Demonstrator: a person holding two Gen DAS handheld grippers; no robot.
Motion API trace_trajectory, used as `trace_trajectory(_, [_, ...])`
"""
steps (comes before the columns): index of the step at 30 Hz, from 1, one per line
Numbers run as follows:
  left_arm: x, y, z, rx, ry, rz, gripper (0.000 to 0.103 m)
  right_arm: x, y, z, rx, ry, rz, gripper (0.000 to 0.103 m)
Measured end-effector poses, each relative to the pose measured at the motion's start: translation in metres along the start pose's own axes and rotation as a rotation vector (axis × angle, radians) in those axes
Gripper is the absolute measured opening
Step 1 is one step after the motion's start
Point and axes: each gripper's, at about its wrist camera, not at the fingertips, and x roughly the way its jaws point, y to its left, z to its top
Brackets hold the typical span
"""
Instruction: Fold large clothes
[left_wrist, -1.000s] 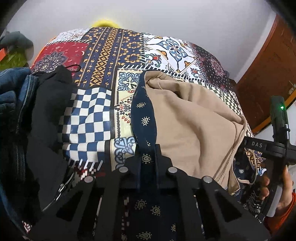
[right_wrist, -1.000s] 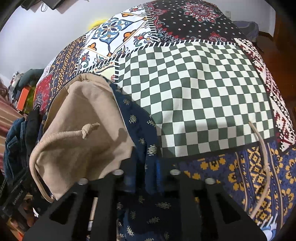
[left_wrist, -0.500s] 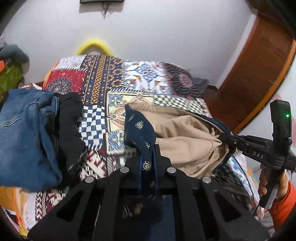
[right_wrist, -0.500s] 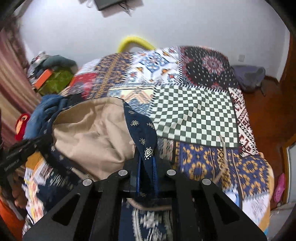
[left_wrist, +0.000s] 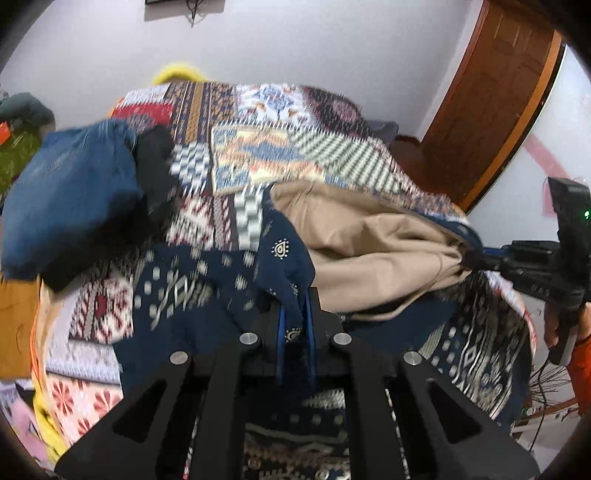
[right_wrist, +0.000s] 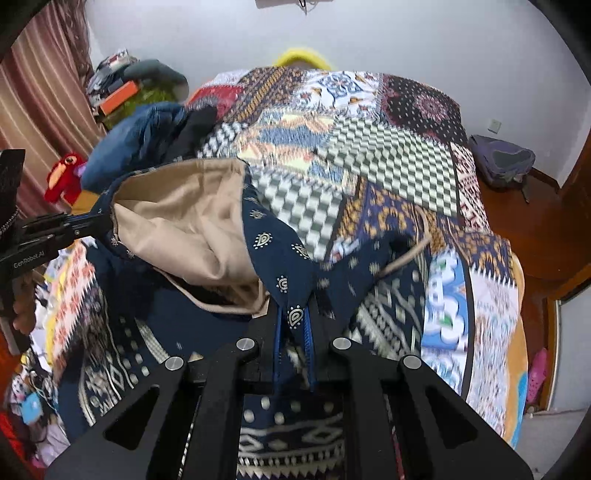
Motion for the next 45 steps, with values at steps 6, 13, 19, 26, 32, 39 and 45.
trace_trajectory(6, [0.024,0.022,-0.043,-0.031,0.059,0.1,0.009,0.02,-0.007,-0.023,0.017,0.041,-0.048,0.01])
trace_trajectory(13, [0.032,0.036,-0.052,-0.095,0.086,0.074,0.009,0.018,0.008,-0.03,-0.056,0.034,-0.107,0.012])
trace_trajectory(19, [0.016,0.02,-0.044,-0.014,0.058,0.109,0.009,-0.006,0.021,-0.024,-0.089,-0.016,-0.093,0.013])
trace_trajectory(26, [0.006,0.01,-0.024,0.013,0.008,0.099,0.01,-0.024,0.032,0.005,-0.068,-0.096,-0.042,0.033])
trace_trajectory(32, [0.007,0.011,-0.001,0.02,-0.021,0.111,0.033,-0.012,0.041,0.026,-0.099,-0.134,-0.069,0.055])
trace_trajectory(39, [0.025,0.017,0.019,0.015,-0.035,0.113,0.052,0.033,0.037,0.048,-0.036,-0.027,0.026,0.055])
trace_trajectory(45, [0.06,0.025,0.028,-0.004,0.021,0.071,0.052,0.072,0.023,0.056,0.074,0.073,0.11,0.055])
